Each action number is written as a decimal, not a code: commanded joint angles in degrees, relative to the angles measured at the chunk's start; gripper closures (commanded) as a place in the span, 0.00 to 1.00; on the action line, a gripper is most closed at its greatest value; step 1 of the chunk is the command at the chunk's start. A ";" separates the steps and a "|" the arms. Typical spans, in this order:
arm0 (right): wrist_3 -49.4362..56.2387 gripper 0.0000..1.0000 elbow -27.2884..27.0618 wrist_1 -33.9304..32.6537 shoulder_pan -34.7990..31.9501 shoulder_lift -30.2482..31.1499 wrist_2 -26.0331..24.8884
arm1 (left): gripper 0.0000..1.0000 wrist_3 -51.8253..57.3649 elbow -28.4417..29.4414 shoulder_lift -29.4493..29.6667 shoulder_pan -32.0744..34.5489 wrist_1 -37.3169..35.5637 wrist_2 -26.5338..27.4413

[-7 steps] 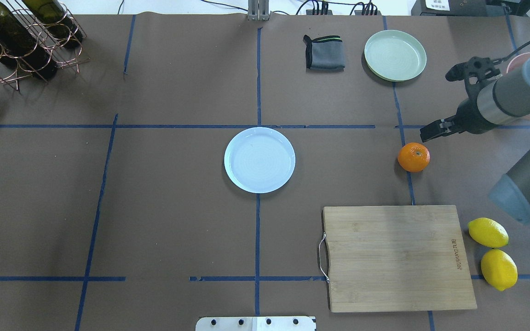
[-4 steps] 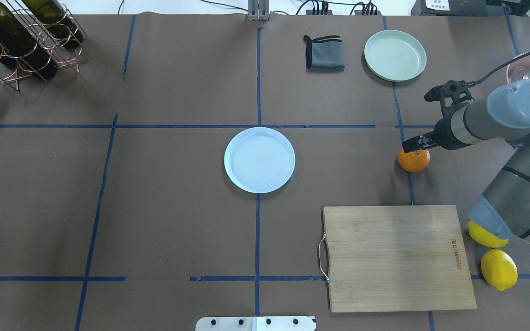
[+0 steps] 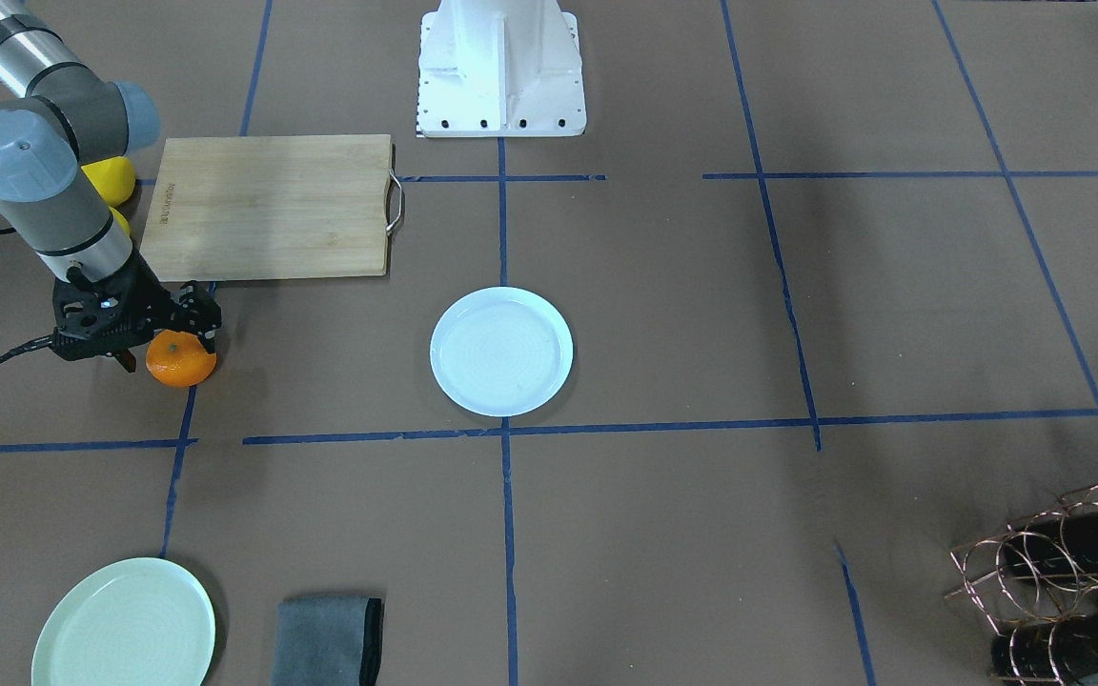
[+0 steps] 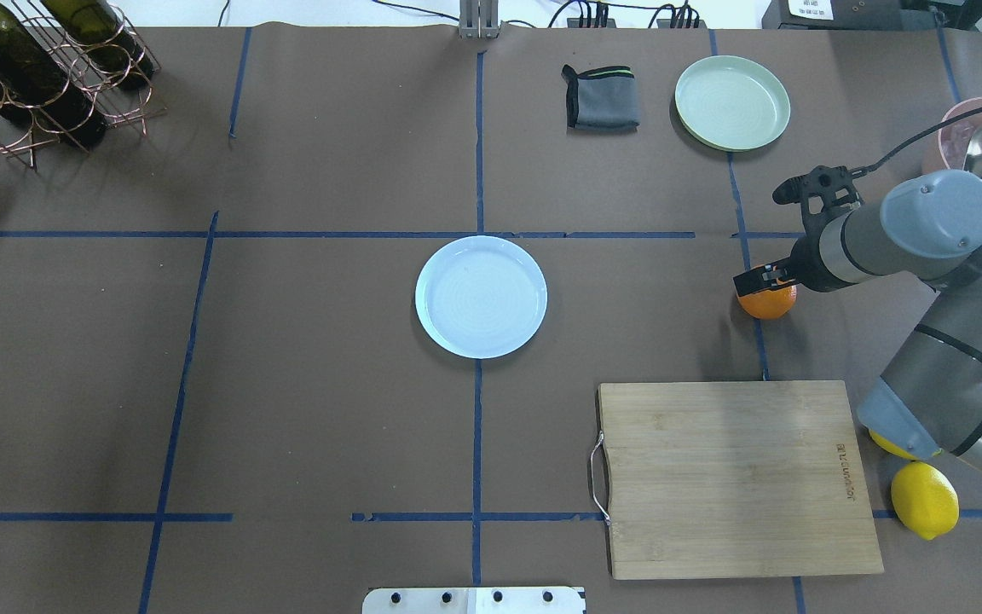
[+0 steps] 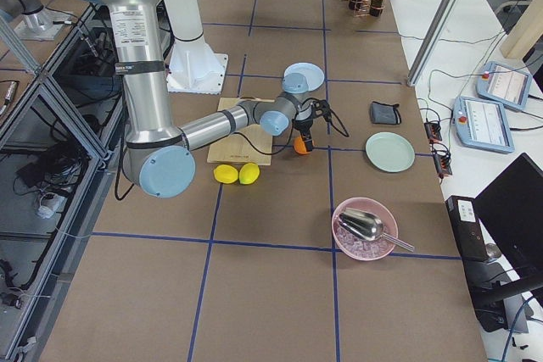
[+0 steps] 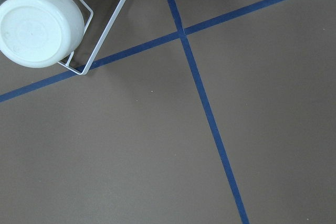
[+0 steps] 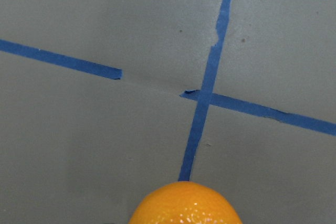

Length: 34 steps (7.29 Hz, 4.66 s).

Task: Pick orange to plate
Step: 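Close the right gripper on the orange and lift it, then carry the orange over the light blue plate and lower it, then open the right gripper and withdraw the right arm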

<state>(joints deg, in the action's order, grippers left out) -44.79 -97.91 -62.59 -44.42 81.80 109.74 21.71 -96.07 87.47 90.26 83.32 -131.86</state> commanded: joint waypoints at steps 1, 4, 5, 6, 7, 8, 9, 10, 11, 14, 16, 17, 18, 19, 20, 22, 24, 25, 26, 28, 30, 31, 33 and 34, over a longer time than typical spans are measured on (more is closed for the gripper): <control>-0.04 0.00 1.05 0.01 1.08 -0.06 -1.19 | 0.00 0.00 0.00 0.07 0.00 0.09 -0.07; 0.05 0.00 2.03 0.01 2.49 -0.15 -2.59 | 0.00 0.00 -0.09 0.15 0.00 0.09 -0.07; 0.05 0.00 2.11 0.01 2.58 -0.15 -2.69 | 0.00 0.00 -0.09 0.15 0.00 0.09 -0.07; -0.03 0.03 2.11 0.01 2.58 -0.15 -2.60 | 0.00 0.00 -0.09 0.15 0.00 0.09 -0.07; -0.03 0.09 2.11 0.01 2.58 -0.32 -2.60 | 0.00 0.00 -0.09 0.15 0.00 0.09 -0.07; -0.04 0.31 2.46 0.01 2.58 -1.63 -2.60 | 0.00 0.00 -0.09 0.24 0.00 0.09 -0.07; -0.04 0.61 2.47 -0.25 2.58 -2.51 -2.51 | 0.00 0.00 -0.09 0.24 0.00 0.09 -0.07; -0.21 0.74 2.38 -0.77 2.50 -4.35 -2.51 | 0.00 0.00 -0.09 0.24 0.09 0.09 -0.07; -3.08 0.74 2.38 -1.82 2.50 -7.24 -2.51 | 0.00 0.00 -0.09 0.24 0.09 0.09 -0.07; -17.91 0.72 5.95 -16.40 7.31 -26.54 -5.99 | 0.00 -0.09 -0.09 0.59 0.09 0.09 -0.07; -25.49 0.71 15.25 -16.34 12.66 -36.75 -12.59 | 0.00 -0.09 -0.26 0.68 0.09 0.09 -0.07; -27.87 0.71 19.04 -16.34 14.69 -40.11 -15.58 | 0.00 -0.09 -0.26 0.94 0.09 0.09 0.02; -28.68 0.70 20.90 -16.25 16.10 -40.57 -16.65 | 0.00 -0.09 -0.26 1.03 0.09 0.09 0.02; -29.21 0.69 21.53 -16.25 16.99 -40.58 -18.31 | 0.00 -0.09 -0.26 1.03 0.09 0.09 0.02; -30.35 0.69 21.54 -16.34 17.69 -40.75 -18.33 | 0.00 -0.09 -0.26 1.29 0.09 0.09 0.02; -30.36 0.68 21.54 -16.60 18.66 -40.49 -18.42 | 0.00 -0.09 -0.26 1.30 0.09 0.09 0.02; -30.27 0.05 21.45 -16.51 18.75 -40.58 -18.42 | 0.00 -0.09 -0.26 1.30 0.09 0.09 0.02; -30.18 0.00 21.01 -16.51 18.75 -40.58 -18.33 | 0.00 -0.18 -0.18 1.30 0.09 0.09 0.02; -29.57 0.00 19.53 -16.60 17.88 -40.67 -18.07 | 0.00 -0.18 -0.17 1.30 0.09 0.09 0.02; -26.77 0.00 16.72 -16.86 12.73 -39.62 -13.01 | 0.00 -0.09 -0.17 1.30 0.09 0.09 0.02; -13.20 0.00 9.37 -21.32 2.90 -33.15 -1.86 | 0.00 0.17 0.09 0.86 0.09 0.00 -0.33; -3.56 0.00 5.06 -23.96 -3.94 -27.98 4.11 | 0.00 0.44 -0.35 1.03 0.09 -0.26 0.02; 23.39 0.00 2.82 -24.77 -17.04 -17.77 12.13 | 0.00 0.00 -0.35 0.60 0.09 -0.62 -0.33; 33.26 0.00 2.90 -24.77 -23.19 -13.55 16.34 | 0.00 -0.09 -0.35 0.42 0.09 -0.62 -0.42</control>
<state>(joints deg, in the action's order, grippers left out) -25.18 -94.60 -87.09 -59.90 62.69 121.01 21.72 -96.41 88.15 90.35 82.77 -132.16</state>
